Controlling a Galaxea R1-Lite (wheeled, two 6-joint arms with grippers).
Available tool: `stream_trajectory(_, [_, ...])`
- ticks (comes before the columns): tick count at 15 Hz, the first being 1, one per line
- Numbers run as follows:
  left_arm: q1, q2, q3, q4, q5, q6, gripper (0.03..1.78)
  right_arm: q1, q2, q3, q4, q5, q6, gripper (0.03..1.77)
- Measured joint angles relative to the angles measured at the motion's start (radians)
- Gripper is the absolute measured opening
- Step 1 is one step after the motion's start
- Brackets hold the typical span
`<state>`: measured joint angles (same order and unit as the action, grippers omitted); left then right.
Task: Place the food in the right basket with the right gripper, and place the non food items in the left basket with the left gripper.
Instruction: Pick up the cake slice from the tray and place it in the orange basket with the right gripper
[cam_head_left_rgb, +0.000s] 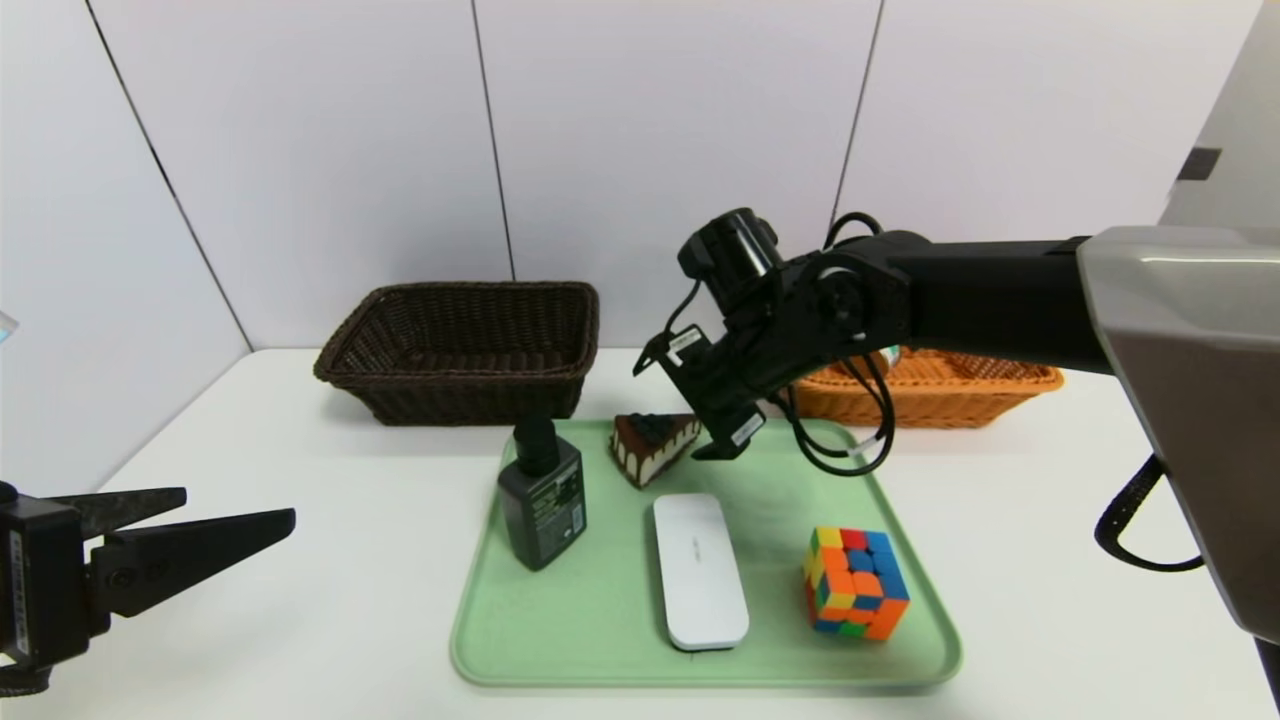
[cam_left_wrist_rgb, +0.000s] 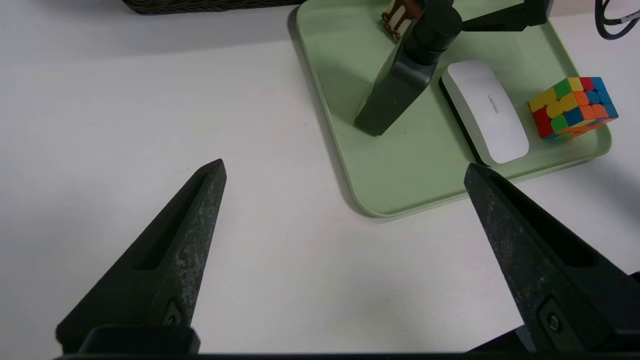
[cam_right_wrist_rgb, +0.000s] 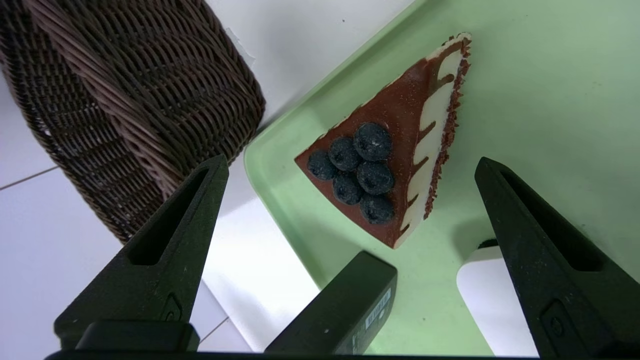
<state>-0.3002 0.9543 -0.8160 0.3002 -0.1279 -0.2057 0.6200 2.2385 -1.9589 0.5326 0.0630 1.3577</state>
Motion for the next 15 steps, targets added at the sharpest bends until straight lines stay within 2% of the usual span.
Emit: stream_trajectory(15, [-0.014,0.001,-0.002,-0.004,0.0,0.0,1.69,-0.002,0.052,-0.001,-0.03,-0.006,0.0,1.7])
